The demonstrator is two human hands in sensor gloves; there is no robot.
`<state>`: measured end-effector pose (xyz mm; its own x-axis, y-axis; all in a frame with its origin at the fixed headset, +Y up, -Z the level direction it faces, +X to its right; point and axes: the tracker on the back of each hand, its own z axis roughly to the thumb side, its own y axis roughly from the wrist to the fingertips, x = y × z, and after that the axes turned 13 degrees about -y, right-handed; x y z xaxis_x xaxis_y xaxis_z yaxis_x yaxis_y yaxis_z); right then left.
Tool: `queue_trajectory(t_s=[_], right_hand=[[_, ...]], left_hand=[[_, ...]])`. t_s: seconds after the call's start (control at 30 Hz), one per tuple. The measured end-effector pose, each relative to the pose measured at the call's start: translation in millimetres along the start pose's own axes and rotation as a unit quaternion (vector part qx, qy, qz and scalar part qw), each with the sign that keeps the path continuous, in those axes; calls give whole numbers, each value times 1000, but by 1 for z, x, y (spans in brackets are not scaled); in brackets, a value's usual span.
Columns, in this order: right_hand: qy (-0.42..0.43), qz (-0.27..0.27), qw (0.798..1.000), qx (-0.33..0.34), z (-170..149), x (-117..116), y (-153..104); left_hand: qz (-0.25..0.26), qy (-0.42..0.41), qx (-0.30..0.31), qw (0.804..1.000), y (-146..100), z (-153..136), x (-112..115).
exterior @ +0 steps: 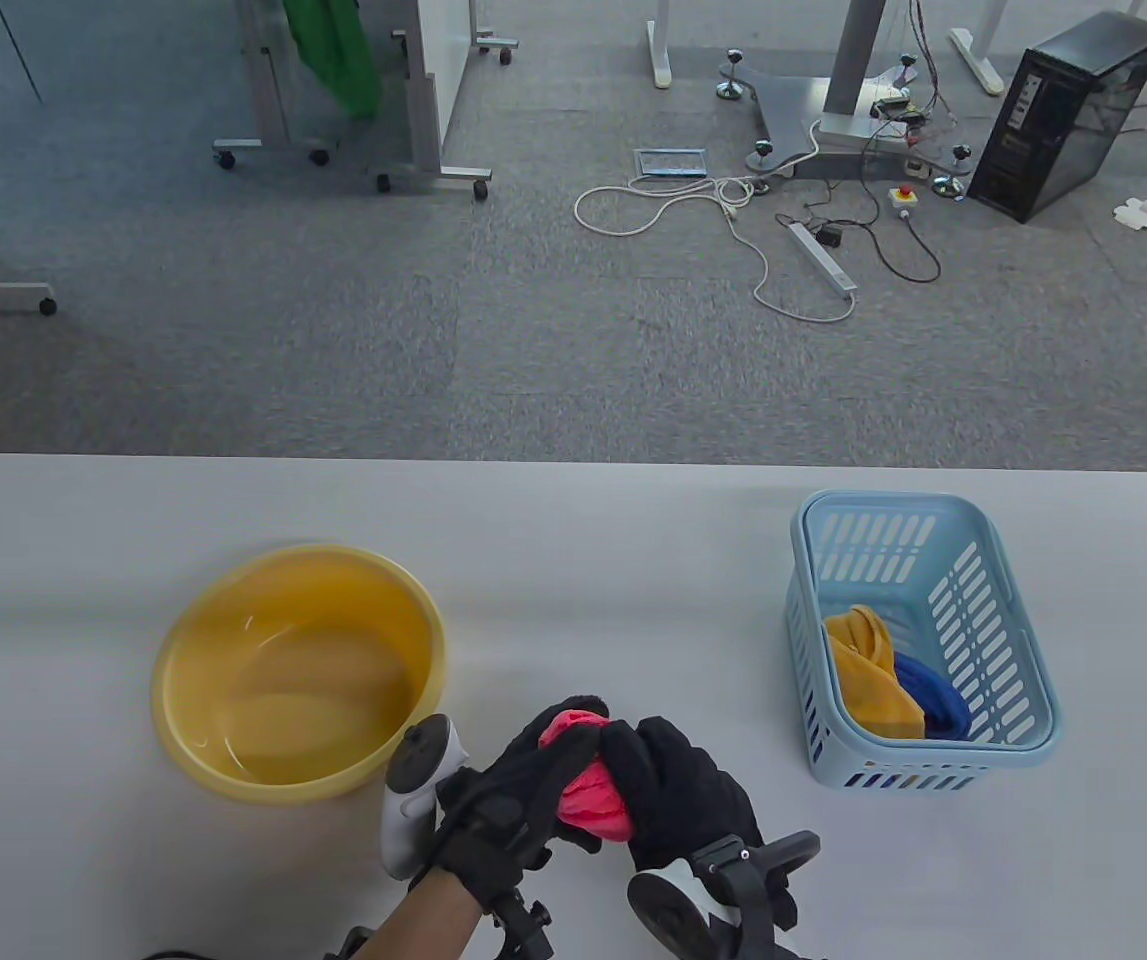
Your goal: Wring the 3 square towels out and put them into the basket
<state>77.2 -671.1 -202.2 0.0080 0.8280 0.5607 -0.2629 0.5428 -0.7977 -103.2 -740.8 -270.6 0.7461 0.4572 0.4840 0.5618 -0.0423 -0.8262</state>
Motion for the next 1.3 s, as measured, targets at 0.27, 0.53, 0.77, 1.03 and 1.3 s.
queue_trajectory(t_s=[0.27,0.53,0.77,1.03,1.3], right_hand=[[100,26,994,-35,-13,-1,3],[190,76,977,-63,-18,-8,4],[252,82,962,-65,-21,-9,3],[332,111,934,-69,-29,-18,5],[384,102,912,-100,-36,-23,4]], left_hand=[[30,109,84,990,-3,14,9],[39,207,149,966,-5,28,14],[5,283,196,939,-5,47,21],[-17,355,216,909,-3,59,30],[-5,463,257,848,-4,75,52]])
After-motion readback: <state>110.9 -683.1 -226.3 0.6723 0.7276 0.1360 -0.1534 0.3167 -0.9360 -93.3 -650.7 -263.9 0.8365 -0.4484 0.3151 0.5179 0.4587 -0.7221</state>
